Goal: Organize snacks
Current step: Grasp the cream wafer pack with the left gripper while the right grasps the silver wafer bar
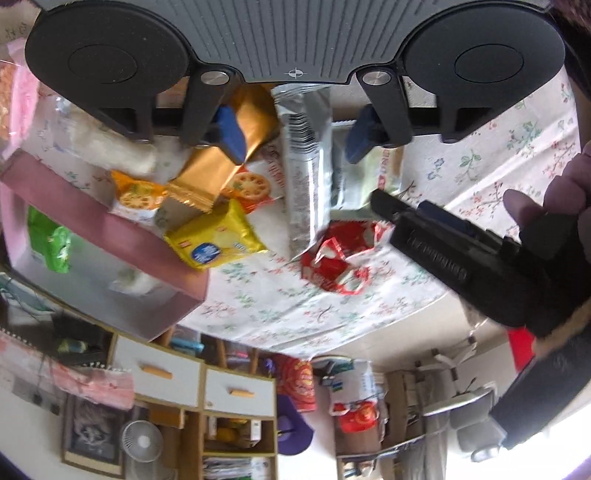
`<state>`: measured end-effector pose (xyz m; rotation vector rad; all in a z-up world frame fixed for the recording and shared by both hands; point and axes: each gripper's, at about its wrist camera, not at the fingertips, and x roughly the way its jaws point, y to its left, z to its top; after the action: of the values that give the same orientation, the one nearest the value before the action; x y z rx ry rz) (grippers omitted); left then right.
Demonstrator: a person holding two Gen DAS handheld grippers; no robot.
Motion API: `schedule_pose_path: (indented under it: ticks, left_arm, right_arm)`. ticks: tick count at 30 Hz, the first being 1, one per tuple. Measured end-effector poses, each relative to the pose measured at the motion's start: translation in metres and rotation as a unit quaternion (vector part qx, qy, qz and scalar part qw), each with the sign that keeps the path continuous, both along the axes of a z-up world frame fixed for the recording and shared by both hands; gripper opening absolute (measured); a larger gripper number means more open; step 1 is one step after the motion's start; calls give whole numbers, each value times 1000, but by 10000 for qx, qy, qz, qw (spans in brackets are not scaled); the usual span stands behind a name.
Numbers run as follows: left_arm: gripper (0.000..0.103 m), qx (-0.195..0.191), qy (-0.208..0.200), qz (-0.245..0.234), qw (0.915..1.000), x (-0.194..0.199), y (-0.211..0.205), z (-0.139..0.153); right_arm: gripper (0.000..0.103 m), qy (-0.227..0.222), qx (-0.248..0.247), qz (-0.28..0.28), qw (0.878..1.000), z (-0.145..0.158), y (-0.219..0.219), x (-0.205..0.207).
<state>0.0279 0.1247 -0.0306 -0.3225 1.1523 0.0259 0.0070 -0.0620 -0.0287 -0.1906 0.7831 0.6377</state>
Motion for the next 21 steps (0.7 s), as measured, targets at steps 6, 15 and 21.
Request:
schedule_pose_path:
  ticks: [6, 15, 21]
  left_arm:
    - [64, -76, 6, 9, 10000, 3, -9, -3]
    - [73, 18, 24, -57, 10000, 5, -29, -12]
    - [71, 309, -85, -155, 9994, 4, -41, -14]
  right_arm:
    - [30, 164, -25, -12, 9999, -10, 4, 3]
    - [27, 336, 108, -419, 9985, 1, -17, 7]
    - [27, 499, 337, -709, 9957, 7, -35, 13]
